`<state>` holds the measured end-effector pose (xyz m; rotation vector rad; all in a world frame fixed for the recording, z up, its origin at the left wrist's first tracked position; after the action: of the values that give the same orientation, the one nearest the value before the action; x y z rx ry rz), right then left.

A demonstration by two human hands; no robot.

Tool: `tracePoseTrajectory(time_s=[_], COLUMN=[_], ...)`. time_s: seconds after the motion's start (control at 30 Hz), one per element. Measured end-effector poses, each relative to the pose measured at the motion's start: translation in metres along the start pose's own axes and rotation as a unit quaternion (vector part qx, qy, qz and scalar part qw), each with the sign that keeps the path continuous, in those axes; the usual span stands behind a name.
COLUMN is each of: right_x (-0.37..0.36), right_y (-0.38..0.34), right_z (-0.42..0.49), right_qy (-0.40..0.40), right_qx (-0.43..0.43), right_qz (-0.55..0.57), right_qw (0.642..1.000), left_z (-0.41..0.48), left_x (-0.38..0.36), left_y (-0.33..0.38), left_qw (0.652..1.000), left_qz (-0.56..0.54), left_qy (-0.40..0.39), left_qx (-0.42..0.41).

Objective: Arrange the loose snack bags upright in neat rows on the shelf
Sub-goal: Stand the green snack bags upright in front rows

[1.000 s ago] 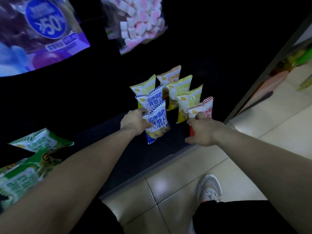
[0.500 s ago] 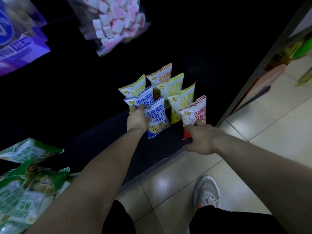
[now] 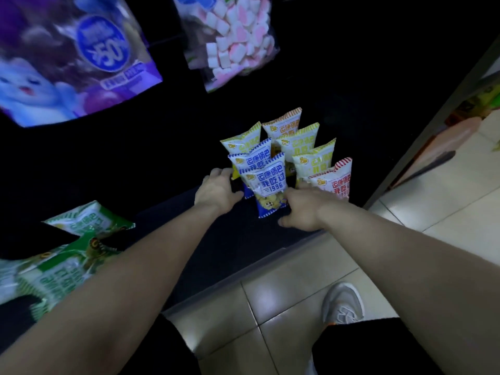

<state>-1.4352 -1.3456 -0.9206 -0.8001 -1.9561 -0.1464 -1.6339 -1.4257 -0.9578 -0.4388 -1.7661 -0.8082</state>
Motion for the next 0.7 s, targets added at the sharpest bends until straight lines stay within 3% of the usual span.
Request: tracePoseTrajectory(time_s=[0.37,0.7], right_x=[-0.012,-0.083], right_y=[-0.168,-0.314], right_z=[0.026,0.052], right_qy=[0.020,-0.037], right_qx=[0.117,0.238], right_qz=[-0.064,-0.157], right_qw=[0.991,0.958], left_z=[-0.124,-0.201], left_x=[0.066,0.109], left_y=[-0.176,-0.325], left_qw=[0.986,0.983], left_qz=[0.092,0.098], left_qy=[-0.122,-0.092], left_qx=[0.062,0.125])
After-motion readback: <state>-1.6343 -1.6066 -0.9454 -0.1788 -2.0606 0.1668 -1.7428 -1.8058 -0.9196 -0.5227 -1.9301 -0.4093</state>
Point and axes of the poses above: each hand's wrist, its own z-axis towards the middle knuckle, its own x-axis out of the back of the hand, y = z × x, the point moved 8 cm from there along z, towards the middle knuckle, and after that the axes turned 4 degrees about x, right-handed, at the moved point
